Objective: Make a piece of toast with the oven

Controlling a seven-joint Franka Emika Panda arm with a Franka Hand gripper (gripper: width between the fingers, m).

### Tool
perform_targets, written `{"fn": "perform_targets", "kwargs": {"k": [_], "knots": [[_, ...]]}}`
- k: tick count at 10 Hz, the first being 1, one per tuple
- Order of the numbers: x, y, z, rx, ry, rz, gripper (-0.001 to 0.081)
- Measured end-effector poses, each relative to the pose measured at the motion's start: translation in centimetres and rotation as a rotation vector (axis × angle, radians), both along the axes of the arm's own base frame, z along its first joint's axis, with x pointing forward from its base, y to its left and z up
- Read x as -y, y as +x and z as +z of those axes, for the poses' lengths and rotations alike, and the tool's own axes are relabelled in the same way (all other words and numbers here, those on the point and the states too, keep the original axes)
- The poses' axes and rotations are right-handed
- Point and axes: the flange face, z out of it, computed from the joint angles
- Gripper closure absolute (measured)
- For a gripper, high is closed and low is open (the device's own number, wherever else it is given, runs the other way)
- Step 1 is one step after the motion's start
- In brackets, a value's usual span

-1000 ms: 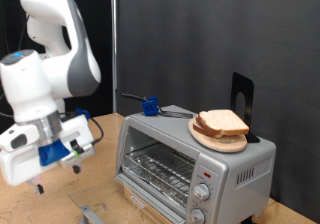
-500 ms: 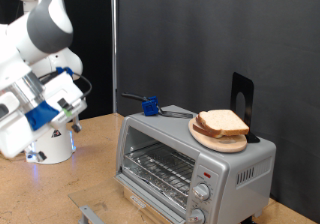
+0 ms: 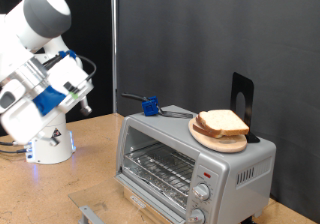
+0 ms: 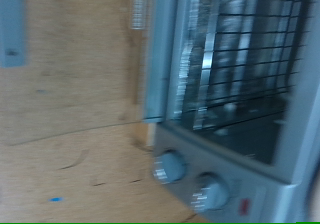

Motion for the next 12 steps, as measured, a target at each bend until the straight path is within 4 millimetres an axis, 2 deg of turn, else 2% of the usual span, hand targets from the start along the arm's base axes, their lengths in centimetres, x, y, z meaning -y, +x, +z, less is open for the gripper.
{"fn": "perform_targets", "kwargs": {"k": [2,6,7,9,12], "knots": [[-2.5,-0.3,2.1,0.082,-0.017,0.107,0.0002],[-8.1,-1.9,4.8,0.32,-0.268,0.422,0.0002],[-8.7,-2.6,5.1,0.362,-0.306,0.484,0.0002],[-9.0,-2.6,5.1,0.346,-0.271,0.448,0.0002],[-12.7,-3.4,7.2,0.397,-0.264,0.536,0.0002]]}}
